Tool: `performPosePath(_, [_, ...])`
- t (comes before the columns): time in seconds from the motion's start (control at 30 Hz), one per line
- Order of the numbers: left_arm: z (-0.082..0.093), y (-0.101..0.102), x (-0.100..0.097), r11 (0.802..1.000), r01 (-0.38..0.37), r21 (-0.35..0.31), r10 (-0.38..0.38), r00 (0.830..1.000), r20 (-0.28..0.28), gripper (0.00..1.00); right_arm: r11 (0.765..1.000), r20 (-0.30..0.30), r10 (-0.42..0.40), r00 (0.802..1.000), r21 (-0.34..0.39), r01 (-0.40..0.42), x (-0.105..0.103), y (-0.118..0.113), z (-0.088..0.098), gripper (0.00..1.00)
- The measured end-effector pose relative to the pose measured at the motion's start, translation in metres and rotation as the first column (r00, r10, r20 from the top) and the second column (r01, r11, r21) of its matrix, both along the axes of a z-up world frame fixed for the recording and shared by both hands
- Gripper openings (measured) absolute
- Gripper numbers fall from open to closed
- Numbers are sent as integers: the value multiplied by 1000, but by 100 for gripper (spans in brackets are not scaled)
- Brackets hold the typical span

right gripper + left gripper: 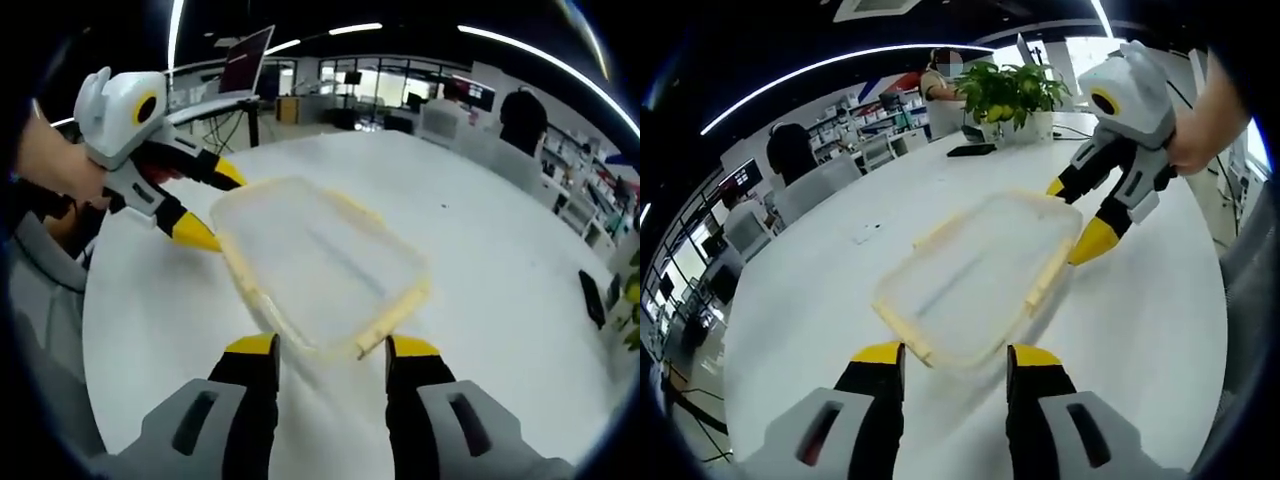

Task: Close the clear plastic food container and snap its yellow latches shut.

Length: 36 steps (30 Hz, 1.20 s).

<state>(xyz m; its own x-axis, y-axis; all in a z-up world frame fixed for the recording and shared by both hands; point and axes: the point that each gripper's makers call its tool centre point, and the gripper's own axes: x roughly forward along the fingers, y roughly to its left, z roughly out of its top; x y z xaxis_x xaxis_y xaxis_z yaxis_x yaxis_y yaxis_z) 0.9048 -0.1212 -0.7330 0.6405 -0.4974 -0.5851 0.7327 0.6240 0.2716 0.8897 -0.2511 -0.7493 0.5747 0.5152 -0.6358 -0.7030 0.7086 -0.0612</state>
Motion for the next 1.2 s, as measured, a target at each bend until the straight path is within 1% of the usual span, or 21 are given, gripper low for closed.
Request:
performPosePath(0.13, [-1,5,-2,1000,-8,4,8,1000,0,33,1000,1,0,1000,1,0,-2,4,0,39])
performPosePath(0.23, [-1,6,-3,1000,-8,12,8,1000,7,32,1000,1,2,1000,-3,-2,0,4,0,38])
performPosePath(0.47, [-1,6,-2,1000,-25,2,25,1000,6,31,1000,0,13,1000,-14,-13,4,3,-1,37])
performPosePath(0.53, [-2,6,-3,1000,-31,-4,31,1000,0,32,1000,-7,8,1000,-4,-8,4,3,0,37])
performPosePath(0.6, [-3,5,-4,999,-48,-24,48,999,-18,33,1000,-18,-2,1000,0,2,3,2,0,38])
performPosePath(0.67, [-3,8,-7,994,-93,-50,91,995,-47,36,1000,-15,-12,1000,0,12,1,0,3,41])
performPosePath(0.7, [-3,9,-8,993,-108,-58,105,993,-52,36,999,-23,-41,999,31,41,-2,-2,6,41])
performPosePath(0.77, [0,12,-13,987,-140,-79,135,989,-60,37,995,-33,-83,996,60,85,-7,-7,12,42])
performPosePath(0.83, [2,13,-24,983,-156,-98,149,986,-71,38,993,-32,-92,995,70,94,-12,-9,16,45])
performPosePath(0.93, [7,15,-43,977,-177,-123,168,983,-79,39,989,-35,-109,993,94,112,-28,-14,23,47])
performPosePath(0.97, [7,15,-45,975,-181,-126,172,982,-80,39,988,-36,-116,993,98,119,-34,-16,26,48])
performPosePath(1.07, [14,19,-64,963,-223,-154,210,973,-98,40,983,-38,-136,990,117,139,-48,-20,33,50])
performPosePath(1.2, [23,27,-84,945,-275,-178,260,960,-105,40,980,-30,-148,989,133,150,-70,-23,41,50])
